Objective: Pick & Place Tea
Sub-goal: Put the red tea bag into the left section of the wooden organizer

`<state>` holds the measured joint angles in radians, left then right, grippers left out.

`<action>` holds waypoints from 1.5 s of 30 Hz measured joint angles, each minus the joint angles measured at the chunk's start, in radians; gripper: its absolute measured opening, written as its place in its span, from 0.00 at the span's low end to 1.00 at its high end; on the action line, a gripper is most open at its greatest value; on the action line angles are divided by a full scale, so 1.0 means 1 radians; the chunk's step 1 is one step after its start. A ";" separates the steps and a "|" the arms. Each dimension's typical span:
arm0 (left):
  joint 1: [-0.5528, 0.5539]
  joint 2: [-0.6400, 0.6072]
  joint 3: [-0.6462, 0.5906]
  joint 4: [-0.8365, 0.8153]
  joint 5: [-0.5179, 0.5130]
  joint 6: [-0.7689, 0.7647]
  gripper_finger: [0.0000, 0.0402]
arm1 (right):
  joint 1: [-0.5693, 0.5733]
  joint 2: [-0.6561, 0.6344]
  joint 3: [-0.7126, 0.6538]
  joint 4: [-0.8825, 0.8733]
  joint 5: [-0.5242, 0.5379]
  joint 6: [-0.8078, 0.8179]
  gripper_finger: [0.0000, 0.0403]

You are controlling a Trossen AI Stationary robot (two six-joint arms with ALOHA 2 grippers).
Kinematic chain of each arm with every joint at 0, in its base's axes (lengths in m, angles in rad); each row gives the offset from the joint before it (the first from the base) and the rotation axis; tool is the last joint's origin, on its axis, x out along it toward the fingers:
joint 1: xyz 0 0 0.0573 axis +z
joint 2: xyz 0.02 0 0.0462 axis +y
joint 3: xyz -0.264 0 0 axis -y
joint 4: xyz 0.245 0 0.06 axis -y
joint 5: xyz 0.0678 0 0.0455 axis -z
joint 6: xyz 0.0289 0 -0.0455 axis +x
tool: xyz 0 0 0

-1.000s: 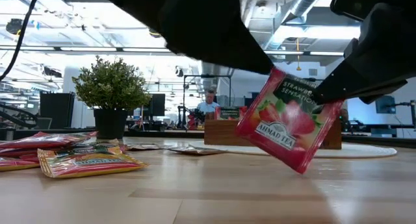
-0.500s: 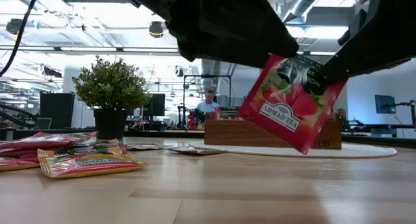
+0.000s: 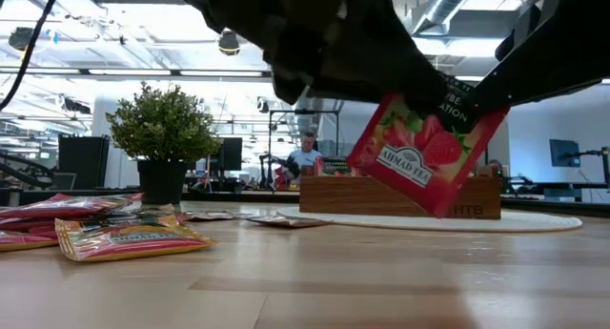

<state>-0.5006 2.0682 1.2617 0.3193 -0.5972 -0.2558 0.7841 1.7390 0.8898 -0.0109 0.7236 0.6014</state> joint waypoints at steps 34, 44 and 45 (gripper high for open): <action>0.464 -0.164 -0.040 -0.054 0.148 0.249 0.00 | 0.066 -0.030 0.000 -0.168 0.009 0.193 0.24; 0.526 -0.240 -0.254 0.156 0.193 0.178 0.00 | 0.066 -0.030 0.000 -0.162 0.009 0.193 0.24; 0.531 -0.241 -0.276 0.185 0.210 0.170 0.00 | 0.067 -0.030 0.000 -0.161 0.009 0.193 0.24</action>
<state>0.0303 1.8269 0.9859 0.5046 -0.3869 -0.0855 0.8508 1.7088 0.8898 -0.1719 0.7326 0.7945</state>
